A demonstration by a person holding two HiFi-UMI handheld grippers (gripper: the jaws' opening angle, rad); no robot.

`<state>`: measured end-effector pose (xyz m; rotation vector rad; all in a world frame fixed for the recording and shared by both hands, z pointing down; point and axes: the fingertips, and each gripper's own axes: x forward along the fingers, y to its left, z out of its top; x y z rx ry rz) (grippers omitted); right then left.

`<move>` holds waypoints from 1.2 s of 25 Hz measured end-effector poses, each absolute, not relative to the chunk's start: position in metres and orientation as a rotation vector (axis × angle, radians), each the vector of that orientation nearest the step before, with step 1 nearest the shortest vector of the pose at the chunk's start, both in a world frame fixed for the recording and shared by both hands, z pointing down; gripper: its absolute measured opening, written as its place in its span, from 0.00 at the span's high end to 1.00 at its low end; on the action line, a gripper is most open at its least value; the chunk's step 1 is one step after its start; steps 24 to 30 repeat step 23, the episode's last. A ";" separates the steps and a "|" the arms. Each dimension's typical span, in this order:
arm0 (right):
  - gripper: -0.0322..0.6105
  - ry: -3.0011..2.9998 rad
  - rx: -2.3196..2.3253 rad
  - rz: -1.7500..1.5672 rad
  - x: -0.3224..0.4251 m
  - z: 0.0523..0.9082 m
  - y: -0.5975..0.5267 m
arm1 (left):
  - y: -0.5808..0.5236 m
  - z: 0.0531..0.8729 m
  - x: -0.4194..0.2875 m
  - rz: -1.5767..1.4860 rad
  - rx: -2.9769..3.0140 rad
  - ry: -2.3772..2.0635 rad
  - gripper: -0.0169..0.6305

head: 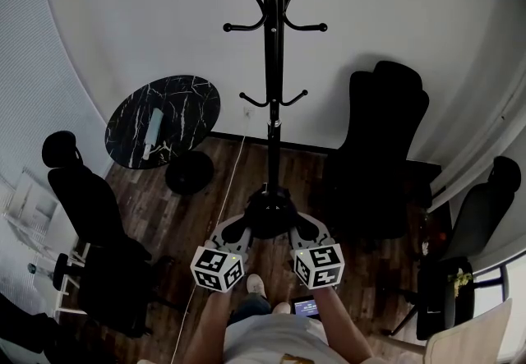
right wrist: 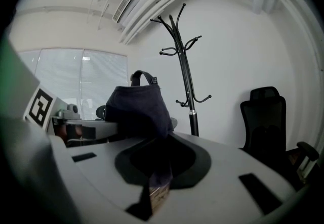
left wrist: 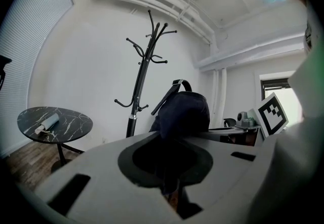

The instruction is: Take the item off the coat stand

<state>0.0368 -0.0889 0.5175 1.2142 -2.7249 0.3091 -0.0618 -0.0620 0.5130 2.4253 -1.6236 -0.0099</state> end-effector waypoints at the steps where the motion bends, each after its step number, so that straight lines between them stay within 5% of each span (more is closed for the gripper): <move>1: 0.90 -2.724 1.217 0.310 0.038 0.518 -0.088 | -0.061 0.513 -0.061 -0.010 2.428 -1.621 0.93; 30: 0.90 -2.732 1.223 0.312 0.031 0.514 -0.083 | -0.054 0.509 -0.068 -0.022 2.443 -1.613 0.93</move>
